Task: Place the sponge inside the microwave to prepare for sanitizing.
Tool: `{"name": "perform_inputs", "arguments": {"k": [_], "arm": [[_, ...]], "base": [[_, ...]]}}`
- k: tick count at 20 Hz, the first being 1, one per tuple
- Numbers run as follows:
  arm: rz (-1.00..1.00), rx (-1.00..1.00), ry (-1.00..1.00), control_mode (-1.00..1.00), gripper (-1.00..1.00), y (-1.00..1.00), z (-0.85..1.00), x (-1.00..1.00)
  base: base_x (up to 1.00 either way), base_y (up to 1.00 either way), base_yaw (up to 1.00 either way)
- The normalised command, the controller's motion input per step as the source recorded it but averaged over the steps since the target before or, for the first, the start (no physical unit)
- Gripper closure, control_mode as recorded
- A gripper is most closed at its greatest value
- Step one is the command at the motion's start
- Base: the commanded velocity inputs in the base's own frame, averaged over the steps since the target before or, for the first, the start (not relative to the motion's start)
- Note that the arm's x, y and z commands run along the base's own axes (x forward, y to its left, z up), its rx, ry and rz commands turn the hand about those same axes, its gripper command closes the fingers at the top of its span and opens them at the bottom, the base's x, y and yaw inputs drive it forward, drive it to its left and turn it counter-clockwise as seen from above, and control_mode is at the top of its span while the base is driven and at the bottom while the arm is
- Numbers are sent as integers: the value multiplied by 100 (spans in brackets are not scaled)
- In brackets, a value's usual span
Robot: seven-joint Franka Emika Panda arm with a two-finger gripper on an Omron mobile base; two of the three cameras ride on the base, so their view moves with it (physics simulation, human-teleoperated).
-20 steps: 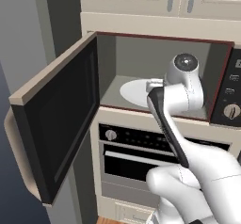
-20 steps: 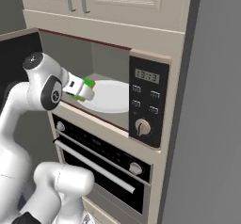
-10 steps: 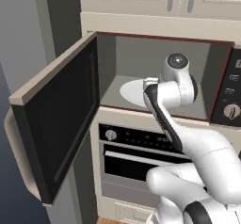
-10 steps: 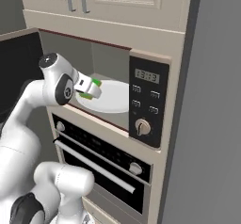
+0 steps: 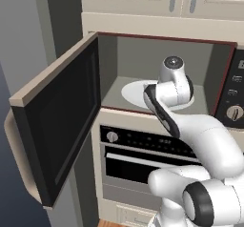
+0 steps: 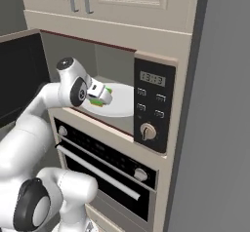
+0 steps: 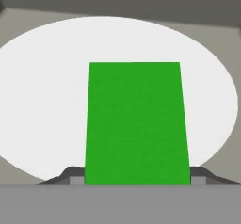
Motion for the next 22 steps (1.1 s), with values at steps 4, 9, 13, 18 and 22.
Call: {"name": "perform_inputs", "arguments": {"k": [4,9,13,18,22], "arm": [[0,0,0,-100,100,-14,-29,26],[0,0,0,-100,100,-3,-11,20],[0,0,0,-100,100,1,-11,19],[0,1,0,-100,100,1,-22,27],[0,1,1,-100,-100,0,-18,24]], "base": [[0,0,0],[0,0,0],[0,0,0],[0,0,0],[0,0,0]]}}
